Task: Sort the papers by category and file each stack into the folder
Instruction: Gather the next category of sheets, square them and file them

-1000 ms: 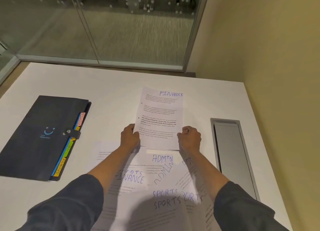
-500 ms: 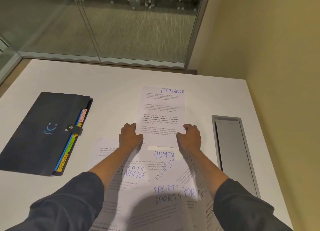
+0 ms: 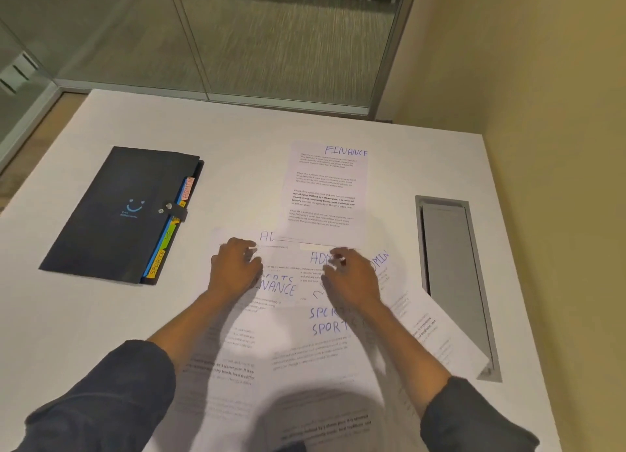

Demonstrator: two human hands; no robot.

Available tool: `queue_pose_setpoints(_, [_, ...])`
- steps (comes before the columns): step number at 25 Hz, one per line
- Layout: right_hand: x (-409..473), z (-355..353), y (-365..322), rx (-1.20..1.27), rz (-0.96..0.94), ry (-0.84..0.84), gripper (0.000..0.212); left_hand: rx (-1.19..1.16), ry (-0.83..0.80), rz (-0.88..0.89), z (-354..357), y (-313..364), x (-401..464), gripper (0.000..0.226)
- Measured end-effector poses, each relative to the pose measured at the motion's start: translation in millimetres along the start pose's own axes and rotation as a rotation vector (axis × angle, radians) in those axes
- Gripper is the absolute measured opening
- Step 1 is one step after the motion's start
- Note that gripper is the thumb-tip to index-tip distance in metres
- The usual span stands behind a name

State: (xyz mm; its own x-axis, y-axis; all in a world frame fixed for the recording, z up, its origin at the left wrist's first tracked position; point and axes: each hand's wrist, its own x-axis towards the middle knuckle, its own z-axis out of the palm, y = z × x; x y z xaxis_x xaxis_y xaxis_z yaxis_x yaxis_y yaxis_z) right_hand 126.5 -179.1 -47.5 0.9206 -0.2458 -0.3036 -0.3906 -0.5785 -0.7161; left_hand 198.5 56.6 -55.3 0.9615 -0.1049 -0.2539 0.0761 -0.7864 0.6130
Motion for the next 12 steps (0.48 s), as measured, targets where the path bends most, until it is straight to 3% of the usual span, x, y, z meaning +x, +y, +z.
queue_pose_setpoints(4, [-55.6,47.4,9.0,-0.320,-0.115,-0.213,0.056,0.317,-0.241,0.155,-3.9,-15.0,-38.6,0.079])
queue_pose_setpoints(6, [-69.1,63.5,13.8,-0.487,-0.127,-0.286,0.069,0.478,-0.348,0.194,0.8,-19.9,-45.1,0.081])
queue_pose_setpoints(12, [-78.4,69.7,18.7,-0.622,-0.165,-0.243,0.078,0.615,-0.300,0.232,8.7,-23.4,-36.5,0.073])
